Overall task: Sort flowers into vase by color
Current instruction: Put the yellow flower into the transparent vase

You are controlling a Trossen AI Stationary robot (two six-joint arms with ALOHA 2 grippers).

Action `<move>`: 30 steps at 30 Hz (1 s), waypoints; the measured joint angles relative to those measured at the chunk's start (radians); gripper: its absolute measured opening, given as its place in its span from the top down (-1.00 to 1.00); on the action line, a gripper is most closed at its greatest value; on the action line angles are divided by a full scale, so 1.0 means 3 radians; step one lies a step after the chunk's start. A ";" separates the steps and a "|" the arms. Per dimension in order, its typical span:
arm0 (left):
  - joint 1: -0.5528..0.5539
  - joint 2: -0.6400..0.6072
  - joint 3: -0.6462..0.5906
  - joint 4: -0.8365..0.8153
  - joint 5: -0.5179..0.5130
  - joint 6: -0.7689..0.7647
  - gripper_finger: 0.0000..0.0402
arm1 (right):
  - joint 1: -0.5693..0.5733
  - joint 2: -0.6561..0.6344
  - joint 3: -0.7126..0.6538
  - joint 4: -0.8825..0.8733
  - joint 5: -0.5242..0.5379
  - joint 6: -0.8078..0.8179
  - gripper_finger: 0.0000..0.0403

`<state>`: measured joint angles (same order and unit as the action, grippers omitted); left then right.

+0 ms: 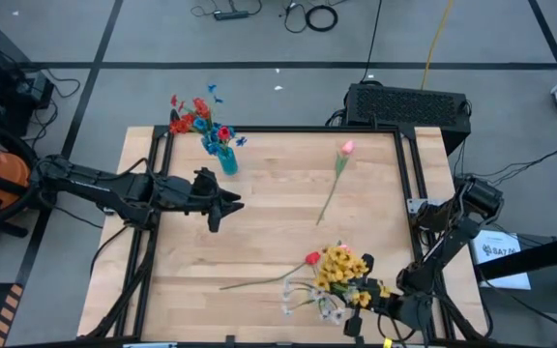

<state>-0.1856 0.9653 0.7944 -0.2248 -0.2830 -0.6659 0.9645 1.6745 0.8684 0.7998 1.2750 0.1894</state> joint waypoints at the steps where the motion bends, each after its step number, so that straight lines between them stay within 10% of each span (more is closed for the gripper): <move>1: -0.0001 0.0000 0.0000 -0.0011 0.0027 0.0002 0.19 | -0.0017 -0.0001 0.0000 -0.0003 -0.0016 0.0000 0.98; 30: -0.0001 0.0000 0.0000 -0.0017 0.0325 0.0239 0.19 | -0.0140 0.0032 0.0001 -0.1488 -0.0496 0.1255 0.96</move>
<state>-0.1859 0.9654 0.7944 -0.2300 -0.1856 -0.5941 0.9226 1.6840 0.8688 0.3533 1.1262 0.5659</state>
